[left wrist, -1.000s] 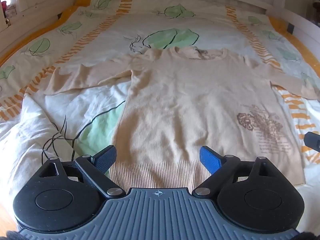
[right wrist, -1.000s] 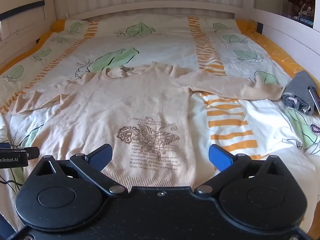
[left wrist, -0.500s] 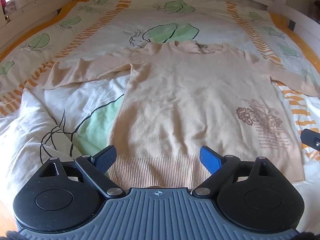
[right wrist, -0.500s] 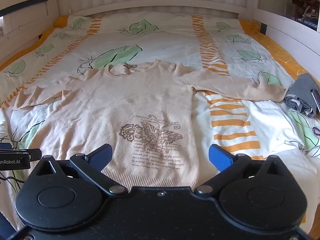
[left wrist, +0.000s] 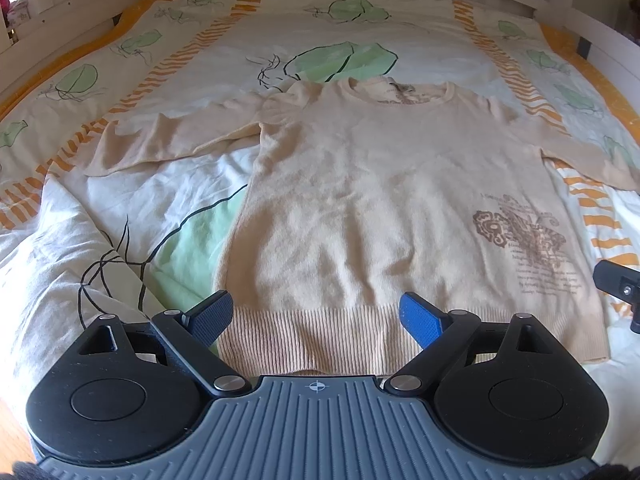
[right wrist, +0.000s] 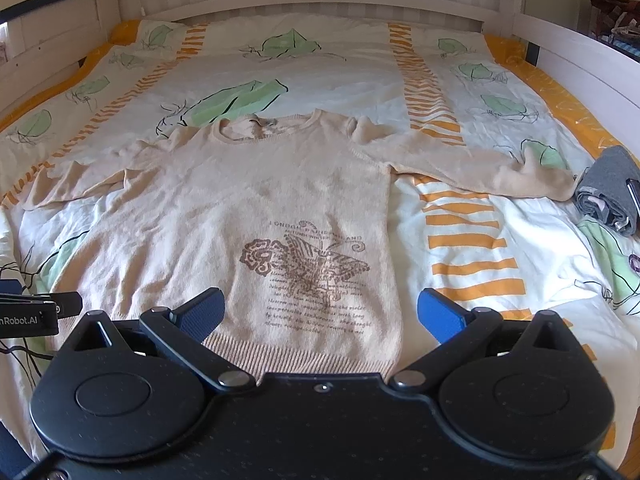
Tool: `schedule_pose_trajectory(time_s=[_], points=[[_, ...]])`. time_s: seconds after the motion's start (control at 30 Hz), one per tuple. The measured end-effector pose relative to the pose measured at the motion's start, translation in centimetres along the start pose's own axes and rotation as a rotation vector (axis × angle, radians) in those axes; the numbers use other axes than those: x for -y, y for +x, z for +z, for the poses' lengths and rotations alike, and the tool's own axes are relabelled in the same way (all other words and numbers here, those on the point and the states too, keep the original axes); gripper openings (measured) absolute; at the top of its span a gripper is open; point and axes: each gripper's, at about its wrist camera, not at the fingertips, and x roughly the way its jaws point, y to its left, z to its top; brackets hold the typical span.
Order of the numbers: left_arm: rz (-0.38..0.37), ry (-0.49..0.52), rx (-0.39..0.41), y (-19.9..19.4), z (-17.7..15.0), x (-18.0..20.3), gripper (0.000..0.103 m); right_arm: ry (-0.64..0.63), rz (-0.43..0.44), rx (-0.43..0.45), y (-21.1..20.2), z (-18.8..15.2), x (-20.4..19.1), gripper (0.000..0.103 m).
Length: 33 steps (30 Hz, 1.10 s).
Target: Fold small clothes
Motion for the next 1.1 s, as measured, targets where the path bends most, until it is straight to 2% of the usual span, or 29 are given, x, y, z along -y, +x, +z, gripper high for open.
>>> schedule_pose_trajectory(time_s=[1.1], points=[[-0.002, 0.004, -0.049, 1.2, -0.1, 0.6, 0.091, -0.002, -0.032, -0.106, 2.1, 0.1, -0.5, 0.102]])
